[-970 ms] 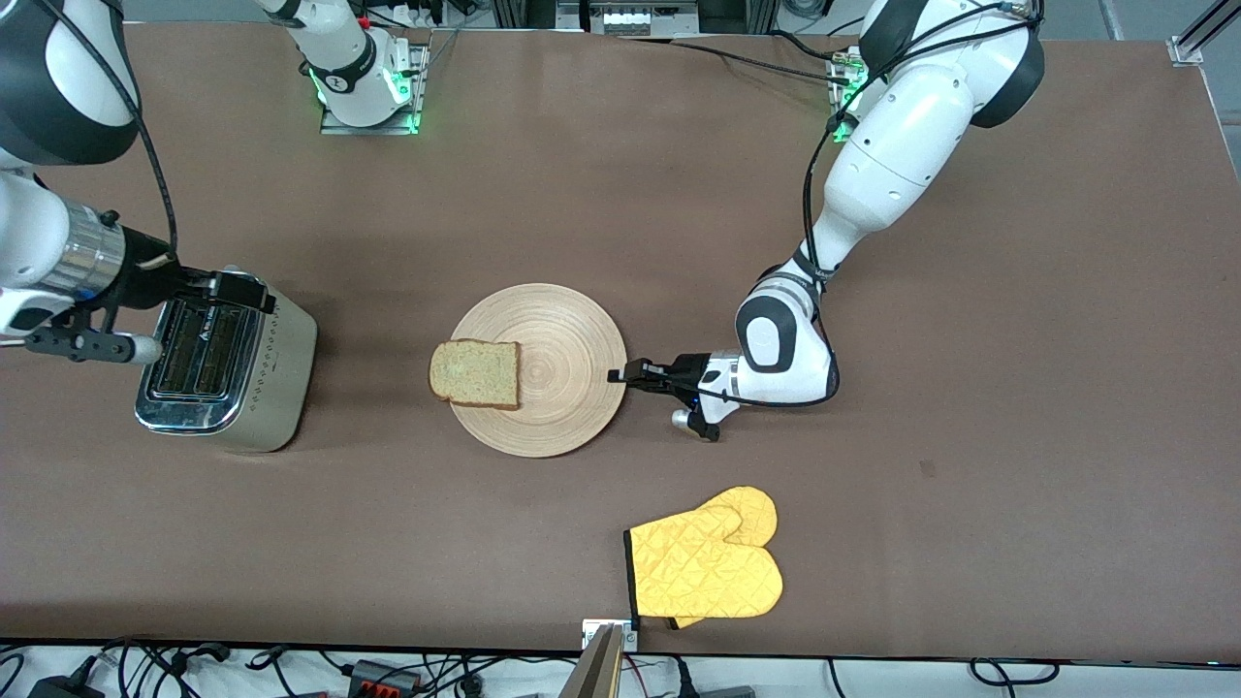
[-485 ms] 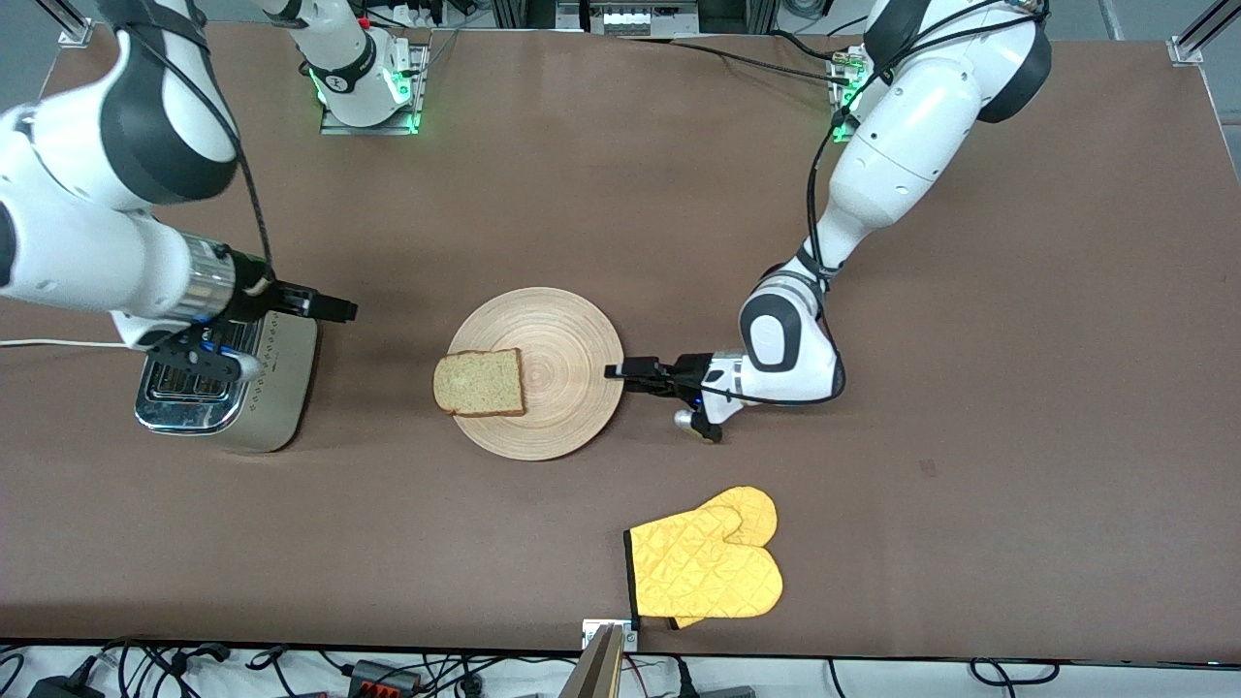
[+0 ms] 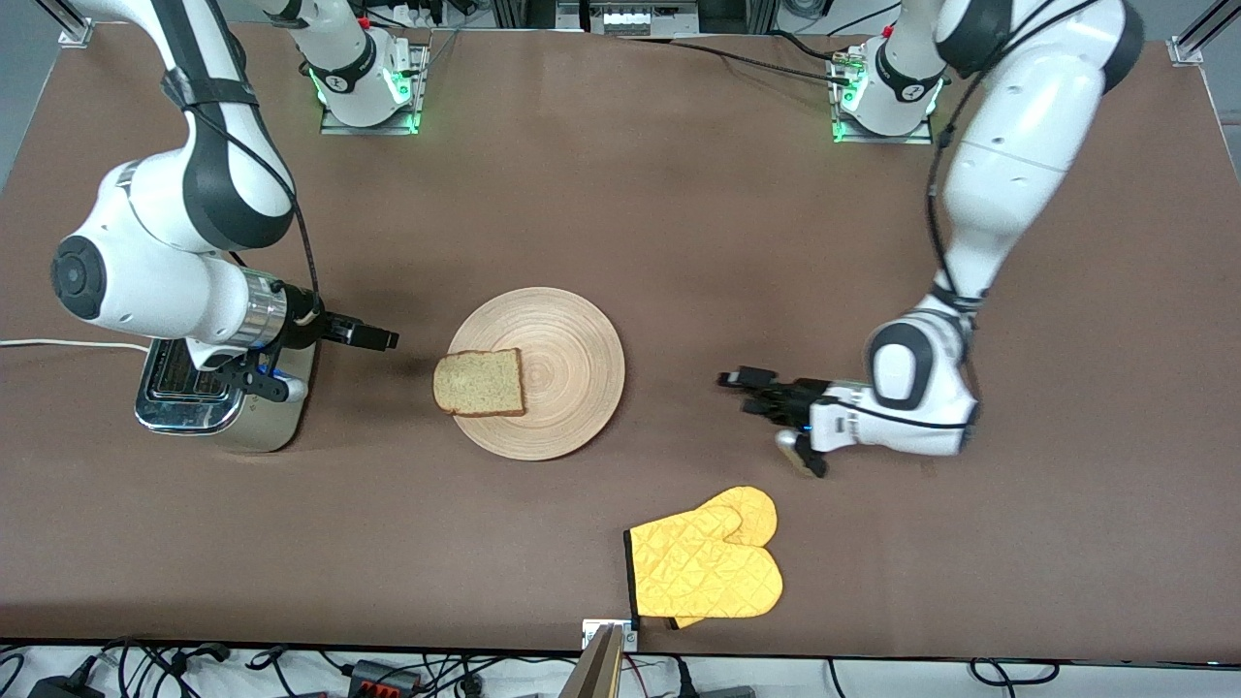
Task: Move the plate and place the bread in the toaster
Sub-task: 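Reach the right gripper to the bread while the left gripper withdraws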
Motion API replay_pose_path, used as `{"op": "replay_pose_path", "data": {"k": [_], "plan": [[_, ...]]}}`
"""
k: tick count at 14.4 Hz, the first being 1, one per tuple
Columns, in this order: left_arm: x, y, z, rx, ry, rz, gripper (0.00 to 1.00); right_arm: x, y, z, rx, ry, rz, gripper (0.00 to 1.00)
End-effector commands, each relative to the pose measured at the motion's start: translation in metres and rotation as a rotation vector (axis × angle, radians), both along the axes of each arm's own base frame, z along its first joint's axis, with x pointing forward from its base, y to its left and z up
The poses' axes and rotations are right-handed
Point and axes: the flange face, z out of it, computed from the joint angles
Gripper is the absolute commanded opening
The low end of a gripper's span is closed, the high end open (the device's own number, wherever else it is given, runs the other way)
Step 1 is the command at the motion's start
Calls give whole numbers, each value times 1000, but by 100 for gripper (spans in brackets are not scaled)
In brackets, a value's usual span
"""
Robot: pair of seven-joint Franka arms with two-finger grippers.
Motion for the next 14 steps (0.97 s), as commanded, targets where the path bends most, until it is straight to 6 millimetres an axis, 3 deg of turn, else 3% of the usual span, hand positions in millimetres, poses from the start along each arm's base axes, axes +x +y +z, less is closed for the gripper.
{"op": "replay_pose_path", "data": {"k": [1,4,7,10,14], "plan": [[4,43,35,100,-22,-138,100,-24,-3,-23,3,-65,-6,100],[12,114,79,222,-20,-208,100,-19,-4,-50,3,-105,-54,100],[10,152,139,390,1,-232,100,-20,2,-72,42,-141,-81,100],[6,170,186,584,-17,-211,100,-20,5,-100,44,-164,-85,100],[-4,173,253,768,-25,-78,100,-16,17,-125,33,-215,-72,100]]}}
